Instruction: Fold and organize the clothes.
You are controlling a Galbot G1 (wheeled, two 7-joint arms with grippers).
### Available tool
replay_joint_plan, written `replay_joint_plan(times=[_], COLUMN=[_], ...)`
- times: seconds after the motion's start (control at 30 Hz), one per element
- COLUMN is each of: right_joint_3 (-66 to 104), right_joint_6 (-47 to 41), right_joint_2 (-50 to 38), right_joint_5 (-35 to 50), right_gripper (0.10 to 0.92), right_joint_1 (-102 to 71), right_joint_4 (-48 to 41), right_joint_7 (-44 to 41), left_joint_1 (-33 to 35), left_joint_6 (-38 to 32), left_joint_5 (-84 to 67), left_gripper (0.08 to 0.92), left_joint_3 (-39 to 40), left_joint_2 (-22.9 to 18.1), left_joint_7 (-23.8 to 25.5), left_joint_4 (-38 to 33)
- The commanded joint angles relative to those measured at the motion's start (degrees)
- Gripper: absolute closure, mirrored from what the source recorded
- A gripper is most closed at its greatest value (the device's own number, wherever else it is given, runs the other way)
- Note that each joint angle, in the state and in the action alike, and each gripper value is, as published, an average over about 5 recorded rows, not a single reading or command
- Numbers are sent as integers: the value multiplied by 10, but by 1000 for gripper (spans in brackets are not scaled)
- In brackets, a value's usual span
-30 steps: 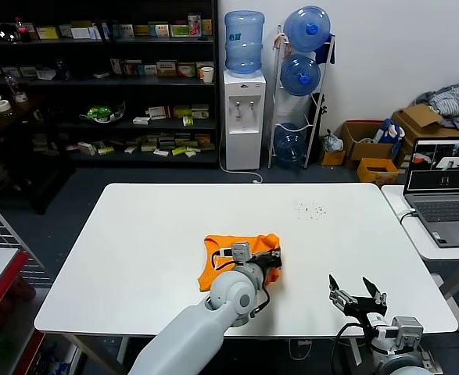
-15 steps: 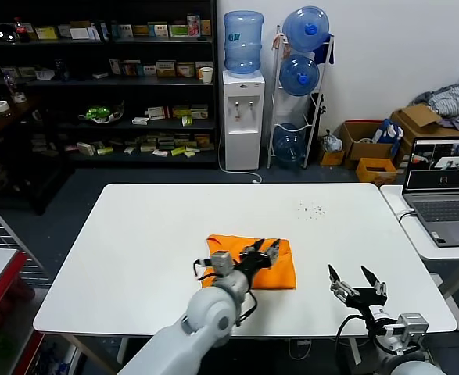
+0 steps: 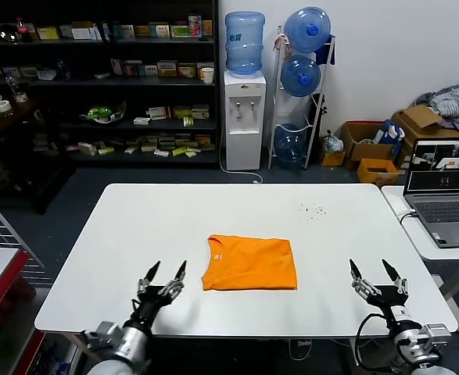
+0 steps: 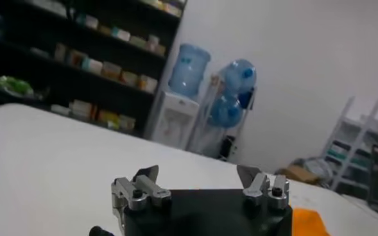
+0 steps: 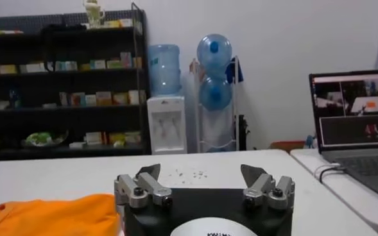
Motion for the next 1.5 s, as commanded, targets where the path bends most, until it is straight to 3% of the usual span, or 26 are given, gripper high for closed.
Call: replay_joint_plan(times=[0.03, 0.47, 1.5], right_joint_3=[37, 37, 41], right_joint_6=[97, 195, 200], right_joint_2=[81, 138, 136], right_joint_5=[-76, -143, -135], right_gripper=[203, 203, 203], right_joint_1=[-9, -25, -8], right_joint_4=[-29, -53, -67], right_joint_7=[-78, -88, -83], left_joint_1=[131, 131, 122], left_joint_6=[-126, -118, -116], left_joint_5=[79, 99, 109], left_gripper=[177, 177, 177], left_joint_3=[-154, -151, -149], left_joint_2=[-79, -80, -83], left_joint_7=[101, 104, 94], left_joint_4=[-32, -39, -31])
